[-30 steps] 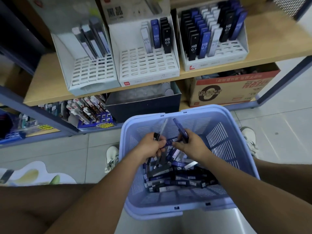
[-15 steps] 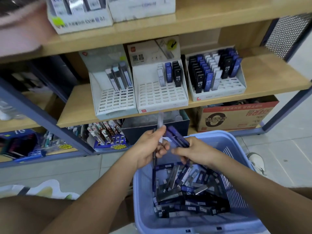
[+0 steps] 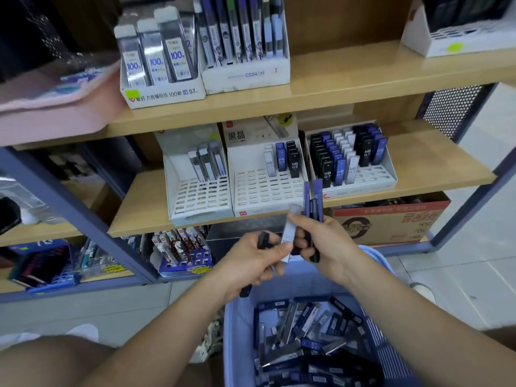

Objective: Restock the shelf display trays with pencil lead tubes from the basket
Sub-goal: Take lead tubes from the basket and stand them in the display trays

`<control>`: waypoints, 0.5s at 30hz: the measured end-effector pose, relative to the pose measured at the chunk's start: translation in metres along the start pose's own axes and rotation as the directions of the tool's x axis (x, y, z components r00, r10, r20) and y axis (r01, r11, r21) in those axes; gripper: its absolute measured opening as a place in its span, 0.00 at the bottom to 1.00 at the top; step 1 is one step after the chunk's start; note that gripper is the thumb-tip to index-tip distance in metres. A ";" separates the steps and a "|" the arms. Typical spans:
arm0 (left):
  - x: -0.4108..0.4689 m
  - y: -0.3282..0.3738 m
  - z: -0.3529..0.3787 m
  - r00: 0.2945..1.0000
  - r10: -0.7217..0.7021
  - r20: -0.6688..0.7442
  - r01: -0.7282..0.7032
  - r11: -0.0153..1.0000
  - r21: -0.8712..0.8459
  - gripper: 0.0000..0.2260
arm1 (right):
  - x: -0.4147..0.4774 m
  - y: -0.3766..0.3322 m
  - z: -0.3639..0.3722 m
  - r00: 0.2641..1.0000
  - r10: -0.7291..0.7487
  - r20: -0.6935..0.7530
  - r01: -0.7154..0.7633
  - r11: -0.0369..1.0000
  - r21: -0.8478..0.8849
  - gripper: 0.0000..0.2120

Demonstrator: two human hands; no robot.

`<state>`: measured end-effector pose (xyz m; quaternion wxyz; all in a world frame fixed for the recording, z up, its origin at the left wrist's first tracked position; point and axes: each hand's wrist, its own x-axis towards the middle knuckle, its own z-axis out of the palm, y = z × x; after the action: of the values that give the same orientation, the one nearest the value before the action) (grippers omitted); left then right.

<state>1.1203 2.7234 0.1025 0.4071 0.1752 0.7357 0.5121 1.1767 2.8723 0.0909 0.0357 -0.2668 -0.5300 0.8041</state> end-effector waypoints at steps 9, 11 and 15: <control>0.011 0.036 0.000 0.937 -0.008 -0.349 -0.182 0.841 -0.509 0.10 | -0.011 0.005 0.023 0.998 -0.041 0.051 0.039 0.999 0.031 0.09; 0.019 0.036 0.009 0.927 -0.065 -0.369 -0.194 0.759 -0.621 0.10 | -0.015 0.014 0.032 0.995 -0.062 0.083 0.065 0.997 -0.031 0.09; 0.027 0.031 0.012 0.909 -0.124 -0.397 -0.203 0.701 -0.683 0.12 | -0.015 0.015 0.030 0.987 -0.105 0.118 0.121 0.983 -0.135 0.08</control>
<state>1.1085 2.7623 0.1174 0.2660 -0.0921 0.5453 0.7896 1.1784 2.8354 0.0929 0.0330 -0.1932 -0.6014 0.7745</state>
